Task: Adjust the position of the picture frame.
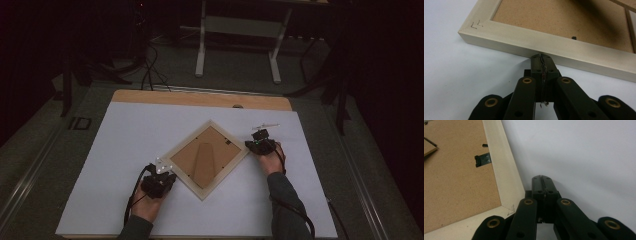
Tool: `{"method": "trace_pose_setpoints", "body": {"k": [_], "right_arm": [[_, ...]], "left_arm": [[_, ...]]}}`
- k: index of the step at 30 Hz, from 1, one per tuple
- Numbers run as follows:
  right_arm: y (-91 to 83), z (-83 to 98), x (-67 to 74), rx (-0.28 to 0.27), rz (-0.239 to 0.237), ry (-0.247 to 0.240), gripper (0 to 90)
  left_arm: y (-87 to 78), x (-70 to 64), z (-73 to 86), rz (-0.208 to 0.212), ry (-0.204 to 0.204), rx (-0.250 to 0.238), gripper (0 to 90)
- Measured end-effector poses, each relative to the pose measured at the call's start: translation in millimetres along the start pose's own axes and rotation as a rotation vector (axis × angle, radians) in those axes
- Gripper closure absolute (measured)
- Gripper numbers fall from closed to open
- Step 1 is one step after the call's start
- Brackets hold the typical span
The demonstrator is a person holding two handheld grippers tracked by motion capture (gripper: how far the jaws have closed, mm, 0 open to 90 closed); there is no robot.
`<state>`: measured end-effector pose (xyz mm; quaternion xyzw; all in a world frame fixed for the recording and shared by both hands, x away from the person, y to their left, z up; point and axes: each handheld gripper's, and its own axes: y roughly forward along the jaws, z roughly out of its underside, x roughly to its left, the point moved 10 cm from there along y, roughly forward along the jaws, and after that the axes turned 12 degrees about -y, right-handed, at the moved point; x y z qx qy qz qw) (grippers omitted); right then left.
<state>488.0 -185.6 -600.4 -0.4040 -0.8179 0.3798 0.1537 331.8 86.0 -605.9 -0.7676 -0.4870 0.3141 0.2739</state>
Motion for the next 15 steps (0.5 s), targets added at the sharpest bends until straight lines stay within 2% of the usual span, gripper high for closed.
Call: {"method": "trace_pose_setpoints", "body": {"k": [7, 15], "right_arm": [[-1.4, 1.4, 0.8, 0.004, -0.002, -0.005, 90.0], [-4.2, 4.3, 2.9, 0.007, -0.007, -0.012, 90.0]], "left_arm": [[1.3, 0.4, -2.0, 0.001, -0.005, 0.020, 90.0], [3.2, 1.3, -4.5, 0.007, -0.025, 0.020, 90.0]]}}
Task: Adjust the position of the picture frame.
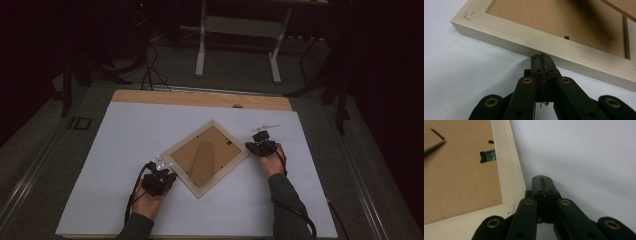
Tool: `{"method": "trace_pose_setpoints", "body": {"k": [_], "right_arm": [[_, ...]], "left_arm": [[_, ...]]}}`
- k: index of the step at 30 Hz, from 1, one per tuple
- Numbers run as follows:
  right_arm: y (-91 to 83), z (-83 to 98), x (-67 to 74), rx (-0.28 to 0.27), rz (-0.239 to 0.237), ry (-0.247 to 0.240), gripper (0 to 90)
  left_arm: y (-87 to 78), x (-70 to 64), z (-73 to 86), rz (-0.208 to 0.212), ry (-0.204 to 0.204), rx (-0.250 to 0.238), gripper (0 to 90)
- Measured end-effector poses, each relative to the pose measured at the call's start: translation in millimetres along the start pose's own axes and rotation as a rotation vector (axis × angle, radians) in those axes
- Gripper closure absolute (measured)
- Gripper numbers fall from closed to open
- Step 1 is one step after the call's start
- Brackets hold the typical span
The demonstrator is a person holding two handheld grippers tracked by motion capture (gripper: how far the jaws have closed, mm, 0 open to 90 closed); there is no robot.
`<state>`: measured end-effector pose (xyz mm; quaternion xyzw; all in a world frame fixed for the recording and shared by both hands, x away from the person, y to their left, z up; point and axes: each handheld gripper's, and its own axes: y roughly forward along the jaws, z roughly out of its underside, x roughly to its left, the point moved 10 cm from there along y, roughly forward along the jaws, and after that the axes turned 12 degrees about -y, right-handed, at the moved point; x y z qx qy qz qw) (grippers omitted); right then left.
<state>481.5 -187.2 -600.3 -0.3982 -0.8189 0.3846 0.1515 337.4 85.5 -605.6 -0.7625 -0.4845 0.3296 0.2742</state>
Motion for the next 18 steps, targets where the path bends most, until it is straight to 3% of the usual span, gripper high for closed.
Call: {"method": "trace_pose_setpoints", "body": {"k": [18], "right_arm": [[-7.7, 8.0, 2.4, 0.010, 0.005, -0.016, 90.0]], "left_arm": [[7.4, 7.9, -11.1, -0.001, -0.022, -0.015, 90.0]]}}
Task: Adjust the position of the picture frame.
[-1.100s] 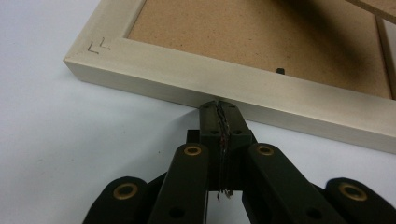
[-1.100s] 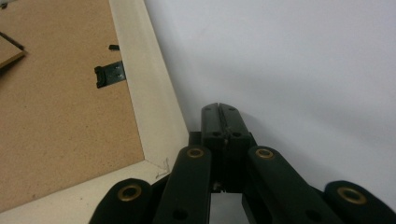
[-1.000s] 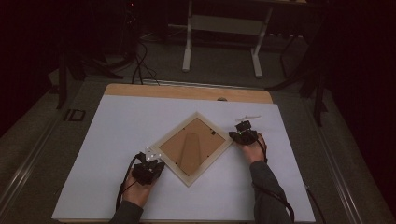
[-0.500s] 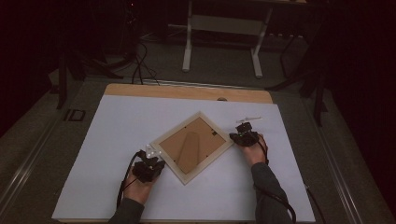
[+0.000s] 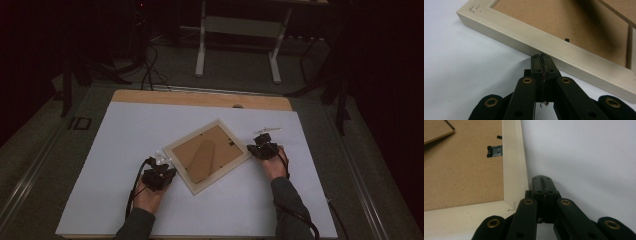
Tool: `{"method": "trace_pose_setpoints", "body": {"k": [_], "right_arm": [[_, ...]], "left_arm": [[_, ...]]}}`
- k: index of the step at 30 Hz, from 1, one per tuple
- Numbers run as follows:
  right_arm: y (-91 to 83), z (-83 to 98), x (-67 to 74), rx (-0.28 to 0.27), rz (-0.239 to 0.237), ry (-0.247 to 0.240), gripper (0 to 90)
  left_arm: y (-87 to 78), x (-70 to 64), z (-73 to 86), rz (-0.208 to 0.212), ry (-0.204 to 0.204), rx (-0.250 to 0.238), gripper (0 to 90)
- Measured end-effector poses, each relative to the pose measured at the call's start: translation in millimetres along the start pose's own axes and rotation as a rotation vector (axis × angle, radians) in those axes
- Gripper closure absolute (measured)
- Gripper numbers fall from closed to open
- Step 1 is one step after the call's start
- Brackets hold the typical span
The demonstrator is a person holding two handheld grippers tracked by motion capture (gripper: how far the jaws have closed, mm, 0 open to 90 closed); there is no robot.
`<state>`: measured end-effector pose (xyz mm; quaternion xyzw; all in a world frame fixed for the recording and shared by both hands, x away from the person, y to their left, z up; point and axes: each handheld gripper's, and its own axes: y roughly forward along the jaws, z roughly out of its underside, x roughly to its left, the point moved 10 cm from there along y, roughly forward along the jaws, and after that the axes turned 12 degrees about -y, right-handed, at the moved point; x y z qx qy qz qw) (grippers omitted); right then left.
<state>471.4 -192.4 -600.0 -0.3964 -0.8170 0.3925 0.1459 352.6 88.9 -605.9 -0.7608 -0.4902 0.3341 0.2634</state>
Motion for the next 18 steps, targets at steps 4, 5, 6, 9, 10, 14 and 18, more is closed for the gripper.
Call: {"method": "trace_pose_setpoints", "body": {"k": [4, 5, 6, 9, 10, 14, 18], "right_arm": [[-1.7, 1.6, 1.5, 0.006, -0.003, -0.009, 90.0], [-2.0, 1.9, 1.8, 0.007, -0.004, -0.010, 90.0], [-2.1, 2.1, 2.0, 0.007, -0.003, -0.011, 90.0], [-3.0, 3.0, 2.3, 0.007, -0.004, -0.010, 90.0], [-3.4, 3.3, 2.7, 0.009, -0.005, -0.013, 90.0], [-5.1, 5.3, 4.2, 0.009, -0.011, -0.018, 90.0], [-6.8, 7.4, 5.4, 0.007, -0.018, -0.023, 90.0]], "left_arm": [[0.9, 0.6, -1.2, 0.002, -0.006, -0.005, 90.0], [1.0, 1.2, -1.5, 0.003, -0.008, -0.005, 90.0], [1.3, 1.5, -1.9, 0.005, -0.011, -0.006, 90.0], [2.1, 2.5, -3.1, 0.012, -0.021, -0.008, 90.0], [2.2, 2.8, -3.4, 0.013, -0.022, -0.007, 90.0], [2.8, 3.8, -4.5, 0.007, -0.026, -0.012, 90.0], [3.9, 4.5, -6.2, 0.002, -0.029, -0.010, 90.0]]}}
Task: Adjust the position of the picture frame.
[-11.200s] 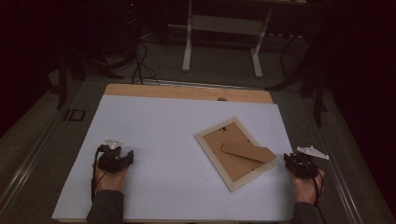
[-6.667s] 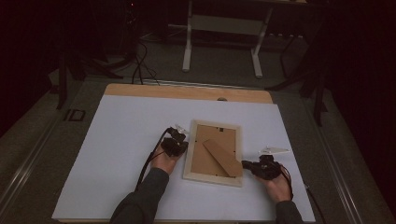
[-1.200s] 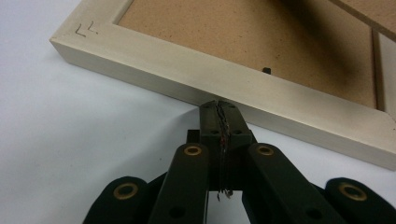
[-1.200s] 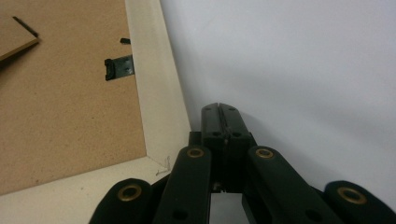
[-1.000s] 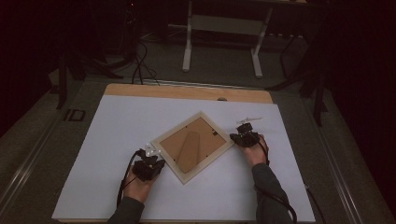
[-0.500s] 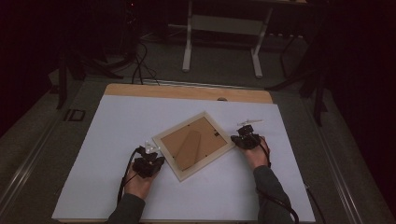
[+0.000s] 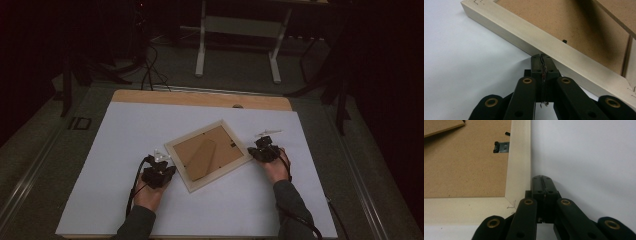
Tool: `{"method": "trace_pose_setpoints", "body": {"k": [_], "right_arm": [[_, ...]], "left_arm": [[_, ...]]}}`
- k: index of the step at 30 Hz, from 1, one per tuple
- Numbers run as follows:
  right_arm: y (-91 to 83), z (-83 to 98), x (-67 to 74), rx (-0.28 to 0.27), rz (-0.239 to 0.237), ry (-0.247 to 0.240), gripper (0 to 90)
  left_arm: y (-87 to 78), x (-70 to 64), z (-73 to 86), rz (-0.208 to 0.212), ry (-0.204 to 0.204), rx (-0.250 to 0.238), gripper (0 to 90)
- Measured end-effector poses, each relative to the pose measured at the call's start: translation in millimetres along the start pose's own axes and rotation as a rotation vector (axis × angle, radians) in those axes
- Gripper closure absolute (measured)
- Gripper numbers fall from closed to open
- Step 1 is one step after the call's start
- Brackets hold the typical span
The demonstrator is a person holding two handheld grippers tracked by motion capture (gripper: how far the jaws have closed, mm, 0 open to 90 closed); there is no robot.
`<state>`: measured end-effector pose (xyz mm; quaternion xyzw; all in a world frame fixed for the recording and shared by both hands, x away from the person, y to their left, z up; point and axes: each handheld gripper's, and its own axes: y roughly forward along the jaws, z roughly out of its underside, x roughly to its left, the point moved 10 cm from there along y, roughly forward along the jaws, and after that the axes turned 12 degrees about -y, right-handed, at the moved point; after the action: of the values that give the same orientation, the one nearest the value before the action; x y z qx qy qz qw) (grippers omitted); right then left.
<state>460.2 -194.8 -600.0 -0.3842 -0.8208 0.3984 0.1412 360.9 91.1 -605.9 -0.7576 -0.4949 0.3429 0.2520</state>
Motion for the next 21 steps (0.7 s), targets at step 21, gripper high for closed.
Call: {"method": "trace_pose_setpoints", "body": {"k": [21], "right_arm": [[-10.9, 12.5, 6.6, -0.004, -0.026, -0.009, 90.0]], "left_arm": [[13.9, 9.9, -20.7, -0.031, -0.017, 0.002, 90.0]]}}
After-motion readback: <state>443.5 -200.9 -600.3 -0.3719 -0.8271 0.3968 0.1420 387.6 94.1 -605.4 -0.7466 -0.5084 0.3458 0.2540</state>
